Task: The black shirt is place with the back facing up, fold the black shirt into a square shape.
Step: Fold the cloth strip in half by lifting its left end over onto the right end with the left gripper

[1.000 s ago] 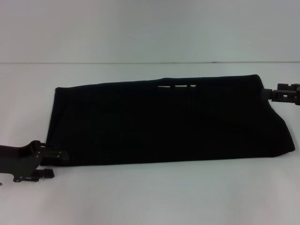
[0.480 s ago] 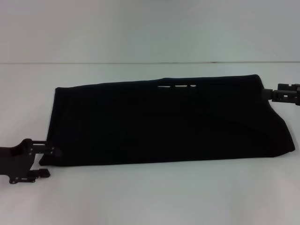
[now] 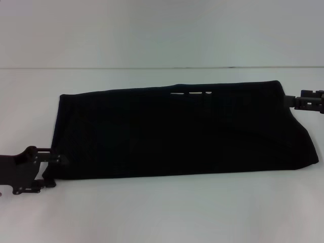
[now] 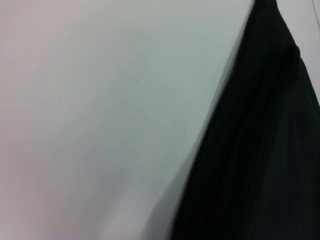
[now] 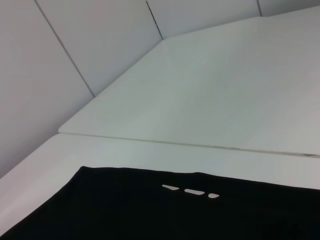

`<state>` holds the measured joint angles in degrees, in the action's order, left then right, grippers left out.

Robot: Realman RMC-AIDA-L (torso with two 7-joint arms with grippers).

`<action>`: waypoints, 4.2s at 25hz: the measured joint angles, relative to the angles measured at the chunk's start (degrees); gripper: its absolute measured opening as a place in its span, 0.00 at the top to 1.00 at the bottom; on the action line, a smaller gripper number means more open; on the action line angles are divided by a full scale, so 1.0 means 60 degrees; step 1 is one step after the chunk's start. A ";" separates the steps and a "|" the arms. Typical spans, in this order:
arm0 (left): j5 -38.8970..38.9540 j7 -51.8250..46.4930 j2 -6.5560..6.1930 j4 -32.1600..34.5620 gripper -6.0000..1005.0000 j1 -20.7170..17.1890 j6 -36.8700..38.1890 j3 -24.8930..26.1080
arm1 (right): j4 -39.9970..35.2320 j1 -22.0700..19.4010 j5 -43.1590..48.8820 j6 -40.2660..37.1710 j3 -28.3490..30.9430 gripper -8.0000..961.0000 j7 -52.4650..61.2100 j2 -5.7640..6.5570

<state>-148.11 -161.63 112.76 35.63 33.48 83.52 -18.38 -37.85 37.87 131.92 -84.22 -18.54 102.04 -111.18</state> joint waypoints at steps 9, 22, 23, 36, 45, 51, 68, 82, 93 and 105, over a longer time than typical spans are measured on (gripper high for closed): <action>0.0003 0.0054 0.0000 -0.0050 0.29 0.0036 -0.0310 -0.0009 | 0.0010 -0.0012 -0.0001 0.0050 0.0000 0.02 0.0000 -0.0013; 0.0002 0.0225 0.0000 -0.0050 0.29 0.0174 -0.0459 -0.0065 | 0.0008 -0.0013 -0.0041 0.0051 0.0000 0.02 0.0000 -0.0015; 0.0003 0.0261 0.0000 -0.0049 0.29 0.0187 -0.0464 -0.0074 | 0.0009 -0.0013 -0.0042 0.0052 0.0000 0.02 0.0000 -0.0014; 0.0041 0.1424 -0.0020 -0.0156 0.51 0.0245 -0.0505 -0.0016 | -0.0014 -0.0031 -0.0044 0.0067 0.0000 0.02 0.0001 -0.0014; -0.0010 0.1666 -0.0028 -0.0138 0.71 0.0195 -0.0691 -0.0071 | 0.0007 -0.0042 -0.0043 0.0080 0.0000 0.02 -0.0076 -0.0015; 0.0039 0.2439 -0.0030 -0.0143 0.91 0.0163 -0.0680 -0.0014 | 0.0010 -0.0042 -0.0068 0.0196 0.0000 0.02 -0.0090 -0.0105; 0.0782 0.5897 -0.0136 0.1466 0.93 -0.0927 -0.0161 0.0470 | 0.0196 -0.0158 -0.1808 0.0659 -0.0065 0.02 -0.0152 -0.0982; 0.0186 0.5924 -0.0480 0.2594 0.93 -0.1153 0.0318 0.0877 | 0.0626 -0.0022 -0.2244 0.1068 -0.0081 0.02 -0.0571 -0.0960; 0.2146 0.5940 -0.0210 0.0939 0.93 0.1605 0.3032 0.0242 | 0.0605 -0.0232 -0.2262 0.1070 0.0026 0.02 -0.0760 -0.0649; 0.3223 0.7714 0.1855 -0.3247 0.88 0.3042 0.0019 -0.0392 | 0.0544 -0.0432 -0.2269 0.0900 -0.0052 0.02 -0.0869 -0.0319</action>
<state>-128.77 -115.34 123.89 16.14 51.73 83.63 -20.73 -34.59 35.27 118.31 -78.82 -18.85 96.82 -113.10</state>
